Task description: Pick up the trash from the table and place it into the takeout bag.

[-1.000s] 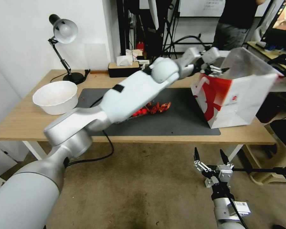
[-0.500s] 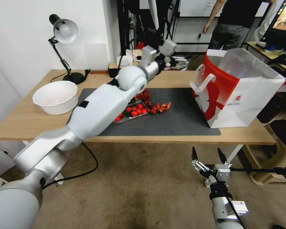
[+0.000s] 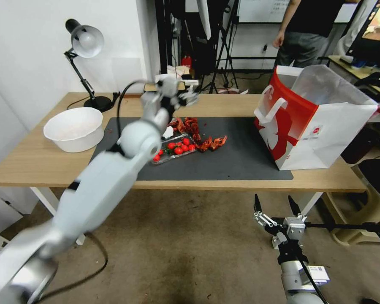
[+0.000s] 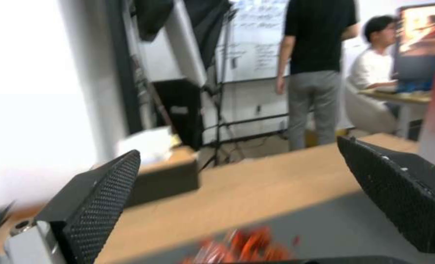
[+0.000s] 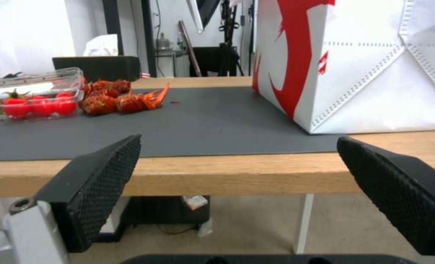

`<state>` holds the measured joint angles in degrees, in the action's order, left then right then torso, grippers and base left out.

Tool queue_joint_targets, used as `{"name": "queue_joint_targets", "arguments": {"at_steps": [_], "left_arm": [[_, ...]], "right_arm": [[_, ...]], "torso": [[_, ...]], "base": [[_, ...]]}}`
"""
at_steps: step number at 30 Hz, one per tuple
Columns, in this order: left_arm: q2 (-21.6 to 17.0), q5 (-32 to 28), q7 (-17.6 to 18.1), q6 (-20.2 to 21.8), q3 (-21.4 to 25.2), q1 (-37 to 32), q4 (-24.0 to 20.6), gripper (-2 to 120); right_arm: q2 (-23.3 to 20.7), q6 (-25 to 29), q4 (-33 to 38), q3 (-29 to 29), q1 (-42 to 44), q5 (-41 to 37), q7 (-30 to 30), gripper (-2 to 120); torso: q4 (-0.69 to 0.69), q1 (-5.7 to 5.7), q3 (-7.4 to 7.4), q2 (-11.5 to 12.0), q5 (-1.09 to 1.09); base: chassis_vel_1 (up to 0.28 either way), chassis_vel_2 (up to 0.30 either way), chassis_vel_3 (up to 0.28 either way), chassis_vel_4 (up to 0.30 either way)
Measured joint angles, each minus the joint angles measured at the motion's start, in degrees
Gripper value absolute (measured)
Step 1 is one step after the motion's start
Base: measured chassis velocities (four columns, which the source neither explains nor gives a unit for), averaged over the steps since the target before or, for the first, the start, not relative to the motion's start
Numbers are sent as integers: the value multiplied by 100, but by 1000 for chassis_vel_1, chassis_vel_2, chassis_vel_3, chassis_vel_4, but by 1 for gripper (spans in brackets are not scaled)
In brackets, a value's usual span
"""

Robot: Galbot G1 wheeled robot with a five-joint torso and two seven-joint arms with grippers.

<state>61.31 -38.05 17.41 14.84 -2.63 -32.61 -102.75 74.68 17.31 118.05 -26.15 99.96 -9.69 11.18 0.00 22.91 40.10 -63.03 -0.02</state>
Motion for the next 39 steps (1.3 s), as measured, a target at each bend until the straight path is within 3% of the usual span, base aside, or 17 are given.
{"name": "queue_joint_targets", "arguments": {"at_steps": [2,8,10,15,19,21,28,39], "left_arm": [[-152,234,2,-305,443,-799,-264,100],[-171,647,42,-763,837,-1508,-363,100],[-146,1047,111,-1068,1085,-2071,-452,100],[-104,1270,77,-1127,1485,-2878,-684,100],[10,1490,-191,-1276,2028,-3799,-1000,100],[30,1510,-216,-1305,2082,-3893,-1038,100],[285,1704,-401,-1749,2666,-5264,-1369,100],[445,1831,-478,-2159,3071,-5946,-1536,100]], "right_arm": [[-8,-2,0,31,1,31,0,100],[-51,-5,32,35,18,42,2,100],[-94,-5,63,23,35,41,5,100],[-124,-5,100,1,55,22,4,100],[-166,35,163,-37,78,-23,-122,100],[-175,41,173,-42,79,-28,-133,100],[-321,95,243,-56,94,-240,-397,100],[-383,154,208,-60,-40,-502,-750,100]], "torso": [[-1,0,0,0,1],[-2,0,0,0,2],[-2,0,0,0,1],[1,0,0,0,0],[-1,0,0,0,3],[0,0,0,0,3],[2,-1,0,0,1],[-1,1,0,0,2]], "base": [[0,0,0,0],[0,0,0,0],[0,0,0,0],[0,0,0,0],[0,0,0,0],[0,0,0,0],[0,0,0,0],[0,0,0,0]]}}
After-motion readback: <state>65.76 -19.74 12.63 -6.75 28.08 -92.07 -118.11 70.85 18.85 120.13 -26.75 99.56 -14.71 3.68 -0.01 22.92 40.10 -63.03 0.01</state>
